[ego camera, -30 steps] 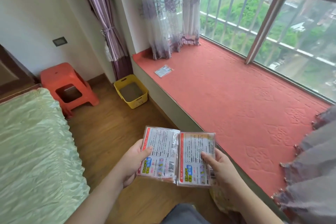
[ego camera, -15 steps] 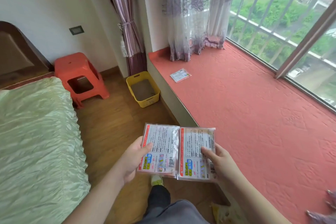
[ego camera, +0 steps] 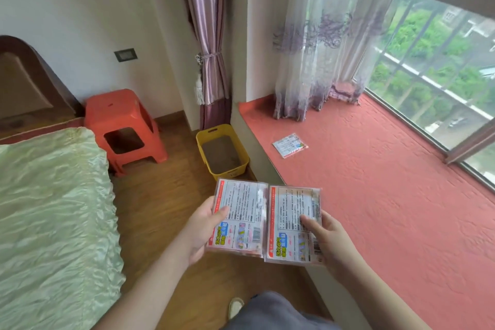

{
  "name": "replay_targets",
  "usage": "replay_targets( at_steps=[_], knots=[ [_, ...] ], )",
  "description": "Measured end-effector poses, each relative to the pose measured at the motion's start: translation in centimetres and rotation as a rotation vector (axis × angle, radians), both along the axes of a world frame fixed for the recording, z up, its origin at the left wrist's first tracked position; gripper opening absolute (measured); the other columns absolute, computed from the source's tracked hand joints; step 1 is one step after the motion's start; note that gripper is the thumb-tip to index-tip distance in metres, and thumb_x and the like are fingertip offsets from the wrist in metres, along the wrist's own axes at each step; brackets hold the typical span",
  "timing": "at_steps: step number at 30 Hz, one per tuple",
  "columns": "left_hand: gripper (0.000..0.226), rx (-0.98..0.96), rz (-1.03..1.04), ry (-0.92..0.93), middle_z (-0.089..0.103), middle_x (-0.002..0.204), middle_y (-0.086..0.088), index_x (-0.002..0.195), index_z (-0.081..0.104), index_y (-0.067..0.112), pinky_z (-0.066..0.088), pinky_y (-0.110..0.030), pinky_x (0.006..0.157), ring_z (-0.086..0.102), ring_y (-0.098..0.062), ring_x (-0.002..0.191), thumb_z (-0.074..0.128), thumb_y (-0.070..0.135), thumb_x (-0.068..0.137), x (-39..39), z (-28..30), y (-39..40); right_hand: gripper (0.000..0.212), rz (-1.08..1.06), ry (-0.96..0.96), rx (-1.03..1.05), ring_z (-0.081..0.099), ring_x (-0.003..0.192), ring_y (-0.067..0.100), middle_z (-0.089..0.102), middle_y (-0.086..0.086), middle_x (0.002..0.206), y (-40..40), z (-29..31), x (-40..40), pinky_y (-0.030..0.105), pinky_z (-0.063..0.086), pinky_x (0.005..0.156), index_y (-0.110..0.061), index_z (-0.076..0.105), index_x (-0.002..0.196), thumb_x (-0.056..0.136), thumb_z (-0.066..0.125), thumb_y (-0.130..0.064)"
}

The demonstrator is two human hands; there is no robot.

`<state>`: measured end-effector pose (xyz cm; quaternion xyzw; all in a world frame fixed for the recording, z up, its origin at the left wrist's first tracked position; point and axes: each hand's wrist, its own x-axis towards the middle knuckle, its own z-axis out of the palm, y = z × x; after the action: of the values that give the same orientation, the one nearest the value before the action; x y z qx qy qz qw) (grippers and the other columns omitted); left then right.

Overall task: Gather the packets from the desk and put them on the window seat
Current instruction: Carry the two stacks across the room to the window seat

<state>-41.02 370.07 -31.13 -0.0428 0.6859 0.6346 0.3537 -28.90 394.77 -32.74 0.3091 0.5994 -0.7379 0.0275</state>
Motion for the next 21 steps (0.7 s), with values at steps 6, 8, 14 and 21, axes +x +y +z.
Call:
replay_targets(
  at_steps=[6, 8, 14, 21],
  knots=[
    [0.023, -0.005, -0.016, -0.007, 0.078, 0.114, -0.002, 0.123, 0.059, 0.028, 0.061, -0.051, 0.089, 0.077, -0.022, 0.1, 0.056, 0.023, 0.101, -5.1, -0.2, 1.4, 0.017, -0.011, -0.021, 0.024, 0.081, 0.087, 0.029, 0.083, 0.005, 0.1, 0.7, -0.1, -5.6, 0.042, 0.067, 0.069, -0.019, 0.066, 0.116, 0.1, 0.061, -0.021],
    [0.024, -0.014, -0.027, -0.016, 0.077, 0.115, -0.004, 0.124, 0.059, 0.027, 0.059, -0.054, 0.092, 0.076, -0.023, 0.102, 0.056, 0.022, 0.101, -6.9, -0.5, 1.9, 0.016, -0.026, -0.032, 0.017, 0.081, 0.087, 0.03, 0.083, 0.005, 0.099, 1.3, -0.4, -7.2, 0.043, 0.066, 0.07, -0.019, 0.067, 0.115, 0.101, 0.061, -0.021],
    [0.026, -0.029, -0.061, -0.039, 0.076, 0.118, -0.004, 0.126, 0.059, 0.027, 0.058, -0.055, 0.094, 0.075, -0.024, 0.105, 0.056, 0.022, 0.101, -13.7, -1.6, 5.0, 0.015, -0.066, -0.058, -0.013, 0.081, 0.085, 0.031, 0.084, 0.007, 0.098, 4.0, -2.1, -13.2, 0.04, 0.066, 0.065, -0.017, 0.068, 0.114, 0.101, 0.06, -0.018],
    [0.028, -0.067, -0.076, -0.079, 0.077, 0.117, -0.004, 0.127, 0.06, 0.028, 0.055, -0.059, 0.096, 0.075, -0.026, 0.106, 0.058, 0.022, 0.1, -24.1, -2.5, 10.2, 0.016, -0.098, -0.054, -0.078, 0.081, 0.084, 0.03, 0.084, 0.008, 0.098, 9.1, -3.0, -22.2, 0.035, 0.064, 0.06, -0.014, 0.067, 0.115, 0.102, 0.059, -0.016]
  ],
)
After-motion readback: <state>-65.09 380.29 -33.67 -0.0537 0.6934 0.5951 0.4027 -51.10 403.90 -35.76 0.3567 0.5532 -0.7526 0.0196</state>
